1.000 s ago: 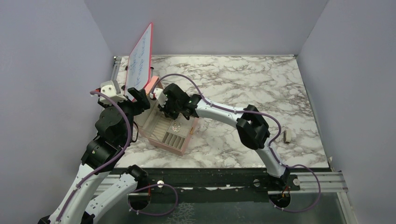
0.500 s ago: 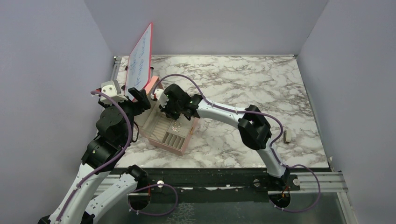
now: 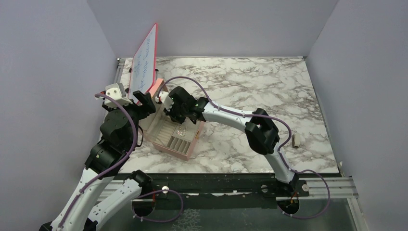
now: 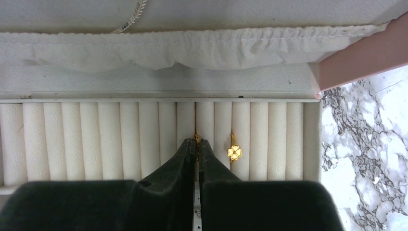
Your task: Organize the mixed jewelry
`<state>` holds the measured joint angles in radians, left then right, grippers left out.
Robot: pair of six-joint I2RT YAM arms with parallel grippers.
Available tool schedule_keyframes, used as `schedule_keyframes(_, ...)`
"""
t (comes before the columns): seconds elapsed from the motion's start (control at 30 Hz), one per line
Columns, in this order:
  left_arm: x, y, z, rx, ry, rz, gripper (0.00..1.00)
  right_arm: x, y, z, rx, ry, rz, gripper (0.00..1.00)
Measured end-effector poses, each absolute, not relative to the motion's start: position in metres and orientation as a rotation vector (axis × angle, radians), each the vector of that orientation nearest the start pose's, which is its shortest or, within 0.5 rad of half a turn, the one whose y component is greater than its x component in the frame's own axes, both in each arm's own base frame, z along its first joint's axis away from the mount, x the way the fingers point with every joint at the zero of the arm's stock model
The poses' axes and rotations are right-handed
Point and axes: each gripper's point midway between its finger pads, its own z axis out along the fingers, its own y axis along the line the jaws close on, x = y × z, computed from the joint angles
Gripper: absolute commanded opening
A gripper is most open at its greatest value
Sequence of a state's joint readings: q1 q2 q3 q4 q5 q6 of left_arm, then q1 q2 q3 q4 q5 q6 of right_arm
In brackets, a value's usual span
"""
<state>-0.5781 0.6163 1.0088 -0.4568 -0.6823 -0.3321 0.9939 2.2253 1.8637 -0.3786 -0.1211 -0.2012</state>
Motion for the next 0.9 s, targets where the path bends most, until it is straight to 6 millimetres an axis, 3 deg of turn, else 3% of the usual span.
schedule_keyframes(0.57, 0.242, -0.039, 0.361, -0.319, 1.593, -0.143, 0.80, 0.304, 0.497, 0.101, -1.323, 1.965, 0.573, 0.37)
schedule_keyframes(0.67, 0.243, -0.039, 0.361, -0.320, 1.595, -0.142, 0.80, 0.299, 0.495, 0.113, -1.304, 1.963, 0.605, 0.42)
schedule_keyframes(0.9, 0.243, -0.039, 0.360, -0.323, 1.595, -0.146, 0.84, 0.290, 0.491, 0.163, -1.214, 1.899, 0.690, 0.47)
